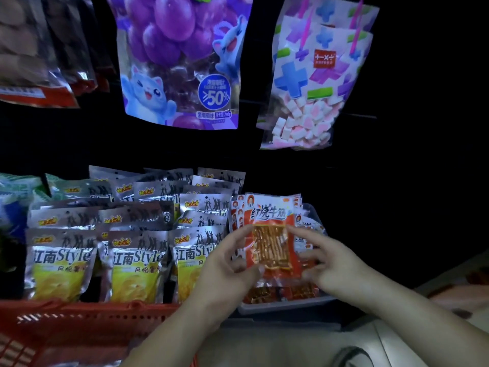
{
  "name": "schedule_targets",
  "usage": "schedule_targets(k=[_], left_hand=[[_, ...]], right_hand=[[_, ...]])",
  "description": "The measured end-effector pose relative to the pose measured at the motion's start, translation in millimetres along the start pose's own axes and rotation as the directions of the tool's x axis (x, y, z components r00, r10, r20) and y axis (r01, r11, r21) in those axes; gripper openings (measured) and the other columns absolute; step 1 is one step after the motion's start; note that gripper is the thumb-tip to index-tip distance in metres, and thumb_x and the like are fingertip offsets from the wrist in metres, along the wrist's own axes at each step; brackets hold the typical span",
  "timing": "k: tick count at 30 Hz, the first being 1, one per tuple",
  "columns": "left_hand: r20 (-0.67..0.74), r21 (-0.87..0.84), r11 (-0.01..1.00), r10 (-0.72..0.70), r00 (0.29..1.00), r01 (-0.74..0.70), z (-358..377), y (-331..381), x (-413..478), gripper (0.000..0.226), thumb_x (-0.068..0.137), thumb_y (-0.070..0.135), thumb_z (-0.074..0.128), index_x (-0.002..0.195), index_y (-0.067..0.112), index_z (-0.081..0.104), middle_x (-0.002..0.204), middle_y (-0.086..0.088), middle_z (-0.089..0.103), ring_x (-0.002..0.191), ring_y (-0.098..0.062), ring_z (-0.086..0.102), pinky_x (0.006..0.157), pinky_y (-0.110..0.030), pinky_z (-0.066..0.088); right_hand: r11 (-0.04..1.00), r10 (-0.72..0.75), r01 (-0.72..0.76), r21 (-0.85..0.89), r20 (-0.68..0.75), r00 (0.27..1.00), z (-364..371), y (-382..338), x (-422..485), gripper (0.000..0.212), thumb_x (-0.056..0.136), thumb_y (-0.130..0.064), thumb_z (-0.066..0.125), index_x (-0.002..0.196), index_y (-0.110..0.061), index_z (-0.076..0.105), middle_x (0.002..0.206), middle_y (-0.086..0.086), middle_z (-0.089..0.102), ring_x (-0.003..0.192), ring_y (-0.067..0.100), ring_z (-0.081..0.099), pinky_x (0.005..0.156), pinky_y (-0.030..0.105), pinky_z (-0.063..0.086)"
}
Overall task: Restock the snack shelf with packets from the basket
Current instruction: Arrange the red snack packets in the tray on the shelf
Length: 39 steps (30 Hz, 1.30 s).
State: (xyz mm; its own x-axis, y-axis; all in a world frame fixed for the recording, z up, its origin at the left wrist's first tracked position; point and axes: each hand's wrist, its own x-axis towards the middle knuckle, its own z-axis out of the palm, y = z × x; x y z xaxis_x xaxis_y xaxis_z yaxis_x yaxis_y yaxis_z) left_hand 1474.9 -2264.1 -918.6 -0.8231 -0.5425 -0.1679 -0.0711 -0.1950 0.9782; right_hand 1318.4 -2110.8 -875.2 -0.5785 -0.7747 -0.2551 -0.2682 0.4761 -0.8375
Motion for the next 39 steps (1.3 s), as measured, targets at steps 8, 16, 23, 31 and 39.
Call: schedule_targets(k=[8,16,23,31,39], left_hand=[[0.122,0.248,0.897,0.346,0.93,-0.366,42.9,-4.3,-20.1,0.064,0.093,-0.006,0.056,0.137,0.039,0.058,0.119,0.013,0.069,0.087,-0.003,0.066,0.069,-0.014,0.048],[-0.153,0.229,0.932,0.32,0.935,-0.281,25.3,-5.8,-8.3,0.035,0.091,0.025,0.076,0.114,0.048,0.066,0.122,0.023,0.057,0.11,0.0,0.059,0.078,-0.023,0.057],[-0.207,-0.099,0.98,0.15,0.967,-0.173,12.9,14.3,0.0,0.066,0.083,0.008,0.083,0.131,0.046,0.06,0.127,0.022,0.063,0.114,-0.001,0.061,0.079,-0.012,0.057],[-0.23,-0.055,0.976,0.191,0.954,-0.209,6.5,14.7,8.8,0.056,0.089,0.011,0.078,0.134,0.038,0.057,0.12,0.021,0.062,0.085,-0.014,0.073,0.076,-0.028,0.061],[-0.024,0.262,0.934,0.257,0.966,-0.242,40.9,0.6,-13.3,0.043,0.08,0.043,0.082,0.12,0.046,0.065,0.12,0.026,0.063,0.11,0.004,0.062,0.094,-0.028,0.055]], right_hand=[[0.906,-0.031,0.078,0.417,-0.117,0.993,35.7,-27.0,-1.1,0.044,0.095,-0.03,0.071,0.125,-0.062,0.062,0.141,-0.011,0.06,0.126,0.014,0.062,0.108,0.047,0.052],[0.929,0.01,0.032,0.369,-0.112,0.994,13.5,-14.5,-3.7,0.069,0.102,0.008,0.051,0.13,-0.055,0.059,0.121,0.007,0.073,0.114,0.031,0.069,0.098,0.058,0.055],[0.928,-0.036,0.054,0.369,-0.055,0.998,16.5,-16.6,-1.5,0.056,0.1,-0.004,0.062,0.134,-0.048,0.061,0.13,0.005,0.07,0.124,0.025,0.064,0.104,0.051,0.054],[0.967,-0.064,0.136,0.215,-0.313,0.948,23.0,-7.8,10.2,0.027,0.097,-0.008,0.069,0.099,-0.034,0.076,0.11,-0.007,0.076,0.102,0.034,0.067,0.091,0.034,0.05],[0.918,0.057,0.073,0.389,-0.313,0.948,22.6,-14.9,9.8,0.039,0.102,0.002,0.053,0.102,-0.029,0.078,0.108,0.005,0.076,0.107,0.038,0.07,0.092,0.051,0.056]])
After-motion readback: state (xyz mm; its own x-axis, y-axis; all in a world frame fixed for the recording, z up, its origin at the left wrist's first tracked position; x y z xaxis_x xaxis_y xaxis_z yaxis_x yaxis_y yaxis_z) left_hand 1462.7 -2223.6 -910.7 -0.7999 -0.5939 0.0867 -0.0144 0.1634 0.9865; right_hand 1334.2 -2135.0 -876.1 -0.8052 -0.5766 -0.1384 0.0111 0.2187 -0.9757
